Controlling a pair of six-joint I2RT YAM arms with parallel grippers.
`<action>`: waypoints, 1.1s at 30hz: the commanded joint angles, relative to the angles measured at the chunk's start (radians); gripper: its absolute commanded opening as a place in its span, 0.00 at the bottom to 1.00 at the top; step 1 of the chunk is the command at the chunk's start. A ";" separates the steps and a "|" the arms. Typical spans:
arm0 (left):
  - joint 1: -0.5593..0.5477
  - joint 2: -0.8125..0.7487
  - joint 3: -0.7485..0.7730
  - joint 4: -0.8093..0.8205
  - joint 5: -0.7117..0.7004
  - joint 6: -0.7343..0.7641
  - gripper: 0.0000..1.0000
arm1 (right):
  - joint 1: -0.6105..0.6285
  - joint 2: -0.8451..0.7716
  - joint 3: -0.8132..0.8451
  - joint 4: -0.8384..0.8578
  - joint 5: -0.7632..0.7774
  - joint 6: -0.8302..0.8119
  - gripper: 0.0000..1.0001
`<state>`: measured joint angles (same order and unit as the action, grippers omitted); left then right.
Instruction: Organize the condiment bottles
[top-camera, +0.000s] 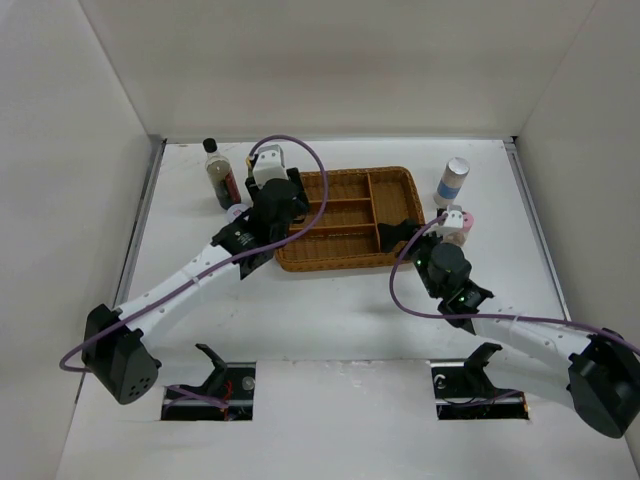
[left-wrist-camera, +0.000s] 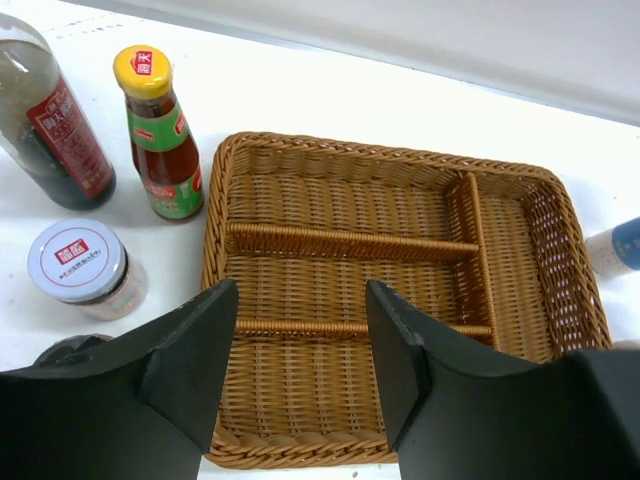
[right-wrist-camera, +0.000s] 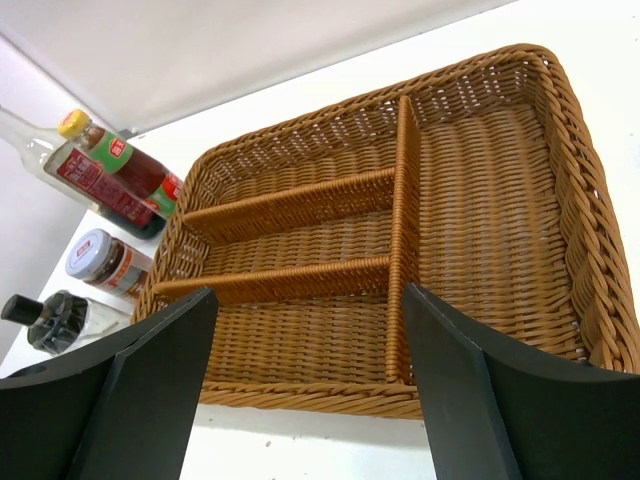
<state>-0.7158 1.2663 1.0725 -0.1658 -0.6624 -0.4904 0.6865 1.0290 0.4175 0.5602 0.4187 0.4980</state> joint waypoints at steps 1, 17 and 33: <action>0.020 -0.036 -0.006 0.040 0.044 -0.007 0.53 | -0.006 -0.020 0.009 0.035 0.019 0.001 0.81; 0.272 0.136 0.530 -0.107 0.010 0.091 0.71 | 0.003 -0.030 0.033 -0.006 0.003 -0.013 0.35; 0.517 0.360 0.592 -0.244 0.063 0.118 0.69 | 0.014 -0.003 0.033 0.024 -0.026 -0.026 0.78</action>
<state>-0.2157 1.6493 1.6596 -0.4324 -0.6094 -0.3931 0.6888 1.0222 0.4179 0.5388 0.4099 0.4786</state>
